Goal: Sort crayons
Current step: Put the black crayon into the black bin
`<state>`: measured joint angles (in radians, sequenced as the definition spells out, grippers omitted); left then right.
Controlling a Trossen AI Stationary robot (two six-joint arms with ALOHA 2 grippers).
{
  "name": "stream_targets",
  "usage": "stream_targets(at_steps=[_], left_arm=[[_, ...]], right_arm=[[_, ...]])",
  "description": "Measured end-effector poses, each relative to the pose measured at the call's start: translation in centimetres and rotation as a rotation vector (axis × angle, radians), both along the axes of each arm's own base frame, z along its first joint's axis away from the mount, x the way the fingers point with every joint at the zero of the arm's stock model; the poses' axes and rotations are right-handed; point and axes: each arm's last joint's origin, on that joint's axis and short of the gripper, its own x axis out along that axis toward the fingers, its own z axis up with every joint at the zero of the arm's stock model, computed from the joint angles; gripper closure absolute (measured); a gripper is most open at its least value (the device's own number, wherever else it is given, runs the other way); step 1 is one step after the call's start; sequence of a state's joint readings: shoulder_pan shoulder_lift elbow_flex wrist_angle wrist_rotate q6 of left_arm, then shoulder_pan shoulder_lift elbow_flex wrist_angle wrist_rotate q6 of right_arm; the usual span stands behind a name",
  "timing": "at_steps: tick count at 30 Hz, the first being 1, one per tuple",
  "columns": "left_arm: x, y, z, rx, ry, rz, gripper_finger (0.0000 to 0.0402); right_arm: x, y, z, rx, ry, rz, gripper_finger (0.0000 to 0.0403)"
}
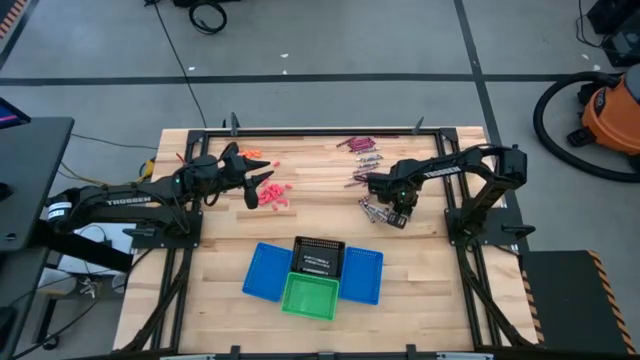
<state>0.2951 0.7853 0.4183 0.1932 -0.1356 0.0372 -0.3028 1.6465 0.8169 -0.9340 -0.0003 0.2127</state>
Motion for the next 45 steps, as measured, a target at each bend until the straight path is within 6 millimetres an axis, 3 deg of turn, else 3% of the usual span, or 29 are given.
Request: stream_targets(at_steps=[5, 13, 25, 37, 45], left_arm=[[0.0, 0.0, 0.0, 0.0, 0.0, 0.0, 0.026], [0.0, 0.0, 0.0, 0.001, 0.0, 0.0, 0.026], [0.0, 0.0, 0.0, 0.003, 0.005, 0.0, 0.026], [0.0, 0.0, -0.1, 0.014, 0.012, -0.002, 0.026], [0.0, 0.0, -0.1, 0.002, 0.007, -0.001, 0.026]], right_arm=[[0.0, 0.0, 0.0, 0.009, -0.005, 0.003, 0.0391], [0.3, -0.2, 0.5, -0.019, 0.025, -0.01, 0.0388], [3.2, 0.2, 4.6, -0.039, -0.048, 0.016, 0.0388], [9.7, 4.3, 11.3, -0.037, -0.494, 0.143, 0.0387], [12.5, 7.5, 12.1, 0.017, -0.791, 0.25, 0.0387]])
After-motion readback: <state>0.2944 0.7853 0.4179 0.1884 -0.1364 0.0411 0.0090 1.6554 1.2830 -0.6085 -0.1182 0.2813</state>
